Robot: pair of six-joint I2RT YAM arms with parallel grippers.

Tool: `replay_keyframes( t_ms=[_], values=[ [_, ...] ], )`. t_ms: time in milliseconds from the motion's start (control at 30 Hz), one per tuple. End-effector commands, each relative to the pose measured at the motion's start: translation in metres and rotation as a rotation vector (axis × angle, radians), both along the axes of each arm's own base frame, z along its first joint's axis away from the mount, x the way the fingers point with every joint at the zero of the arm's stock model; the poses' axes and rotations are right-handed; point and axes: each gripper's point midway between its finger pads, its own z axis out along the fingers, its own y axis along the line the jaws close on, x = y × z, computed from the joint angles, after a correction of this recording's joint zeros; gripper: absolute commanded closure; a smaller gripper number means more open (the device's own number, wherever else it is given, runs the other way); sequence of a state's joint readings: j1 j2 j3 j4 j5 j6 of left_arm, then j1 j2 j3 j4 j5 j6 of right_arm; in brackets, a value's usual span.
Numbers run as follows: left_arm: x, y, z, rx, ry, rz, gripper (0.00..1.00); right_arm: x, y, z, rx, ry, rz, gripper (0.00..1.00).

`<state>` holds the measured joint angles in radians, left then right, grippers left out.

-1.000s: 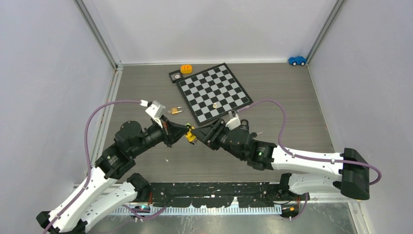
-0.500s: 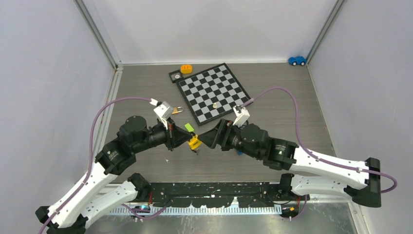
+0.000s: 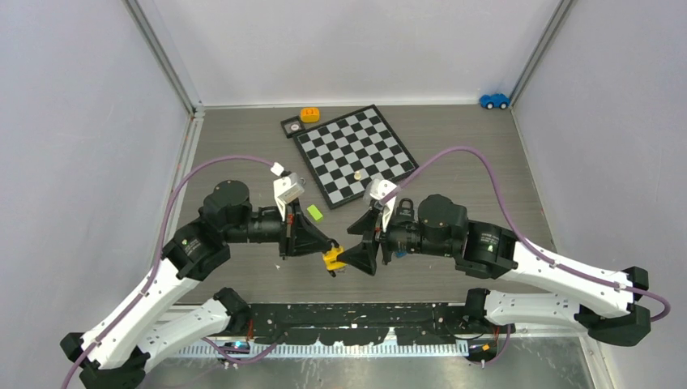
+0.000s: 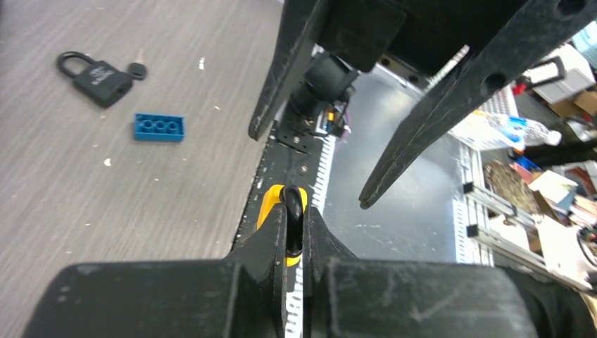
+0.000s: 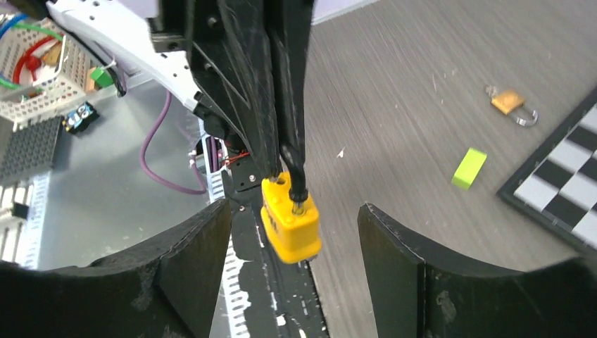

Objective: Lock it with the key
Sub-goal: Pick up the lock from the center of the board.

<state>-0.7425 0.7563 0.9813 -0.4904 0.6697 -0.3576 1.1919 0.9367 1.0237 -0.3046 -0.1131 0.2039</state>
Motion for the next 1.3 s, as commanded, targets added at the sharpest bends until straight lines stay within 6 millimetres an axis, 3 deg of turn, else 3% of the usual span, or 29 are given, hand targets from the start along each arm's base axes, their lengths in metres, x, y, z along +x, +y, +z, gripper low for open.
replay_keyframes(
  t_ms=[0,400,533,600,700,733,800,1000,1033,1167,1267],
  values=[
    [-0.029,-0.001,0.04,-0.107,-0.077,-0.167,1.0,-0.014,0.005,0.039,0.044,-0.201,0.161,0.3],
    [-0.037,-0.003,0.043,-0.118,-0.074,-0.242,1.0,-0.028,0.022,0.016,-0.063,-0.152,0.302,0.44],
    [-0.037,-0.003,0.043,-0.119,-0.082,-0.237,1.0,-0.035,0.024,0.015,-0.059,-0.127,0.34,0.59],
    [-0.037,-0.003,0.042,-0.122,-0.086,-0.235,1.0,-0.038,0.023,0.014,-0.058,-0.118,0.357,0.75],
    [-0.034,-0.003,0.042,-0.122,-0.091,-0.22,1.0,-0.039,0.025,0.017,-0.039,-0.07,0.339,0.86],
    [-0.032,-0.002,0.042,-0.121,-0.097,-0.203,0.96,-0.039,0.026,0.018,-0.028,-0.055,0.33,0.96],
    [-0.03,-0.001,0.043,-0.128,-0.115,-0.18,0.8,-0.038,0.029,0.024,0.01,-0.041,0.31,1.0],
    [-0.009,0.011,0.062,-0.185,-0.197,0.017,0.07,-0.03,0.024,0.047,0.204,-0.041,0.208,1.0],
    [-0.006,0.015,0.068,-0.202,-0.213,0.061,0.01,-0.029,0.021,0.053,0.239,-0.04,0.193,1.0],
    [0.007,0.032,0.091,-0.304,-0.254,0.222,0.0,-0.015,0.01,0.086,0.43,-0.013,0.067,1.0],
    [0.01,0.043,0.11,-0.416,-0.278,0.298,0.0,0.002,-0.002,0.119,0.675,0.071,-0.056,1.0]
  ],
)
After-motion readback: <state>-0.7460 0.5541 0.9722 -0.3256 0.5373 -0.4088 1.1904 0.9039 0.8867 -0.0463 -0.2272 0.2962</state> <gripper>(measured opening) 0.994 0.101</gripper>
